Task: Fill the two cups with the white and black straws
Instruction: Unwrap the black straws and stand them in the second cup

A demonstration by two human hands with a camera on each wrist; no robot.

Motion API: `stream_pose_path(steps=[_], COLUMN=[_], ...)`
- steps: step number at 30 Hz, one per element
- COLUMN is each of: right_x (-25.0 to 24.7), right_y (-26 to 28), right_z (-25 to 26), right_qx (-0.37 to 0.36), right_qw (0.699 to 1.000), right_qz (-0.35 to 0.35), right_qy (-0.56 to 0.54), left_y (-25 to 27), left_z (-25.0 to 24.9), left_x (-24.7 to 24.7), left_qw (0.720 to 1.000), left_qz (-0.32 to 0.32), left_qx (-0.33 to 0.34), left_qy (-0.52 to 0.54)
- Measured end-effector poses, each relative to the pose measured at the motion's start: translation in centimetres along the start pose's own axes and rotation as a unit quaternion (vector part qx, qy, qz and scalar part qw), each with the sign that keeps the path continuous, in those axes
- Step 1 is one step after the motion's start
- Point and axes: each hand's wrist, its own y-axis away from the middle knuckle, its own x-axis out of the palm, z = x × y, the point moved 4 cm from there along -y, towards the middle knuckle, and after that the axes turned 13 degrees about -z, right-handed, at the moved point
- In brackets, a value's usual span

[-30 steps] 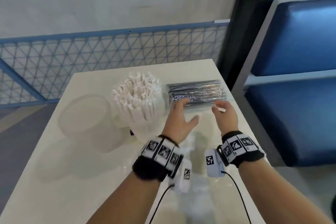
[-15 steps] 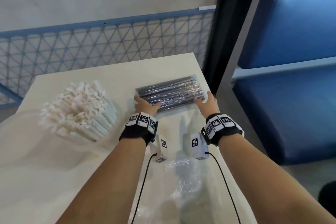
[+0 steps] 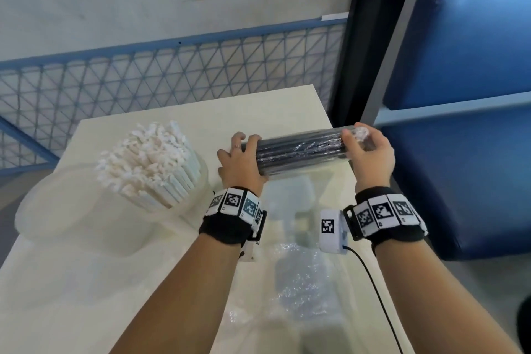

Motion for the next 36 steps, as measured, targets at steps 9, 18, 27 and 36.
stream_pose_path(steps=[9, 18, 27, 36], right_x=[-3.1, -3.2, -0.1, 5.9], right_y=[5.2, 14.1, 25.5, 38.0], right_z=[2.7, 3.7, 8.3, 9.8], right_qx=[-0.011, 0.073, 0.019, -0.030], right_qw=[0.991, 0.941, 0.947, 0.935], right_qz=[0.062, 0.201, 0.211, 0.307], right_qy=[-0.121, -0.262, -0.243, -0.174], left_y=[5.8, 12.2, 14.6, 14.1], left_z=[2.2, 8.6, 17.6, 26.0], left_x=[-5.0, -11.5, -17.2, -22.6], left_qw=[0.986, 0.904, 0.901, 0.910], left_qz=[0.091, 0.249, 0.238, 0.115], left_qx=[-0.013, -0.079, -0.074, -0.079], left_qy=[0.137, 0.339, 0.354, 0.389])
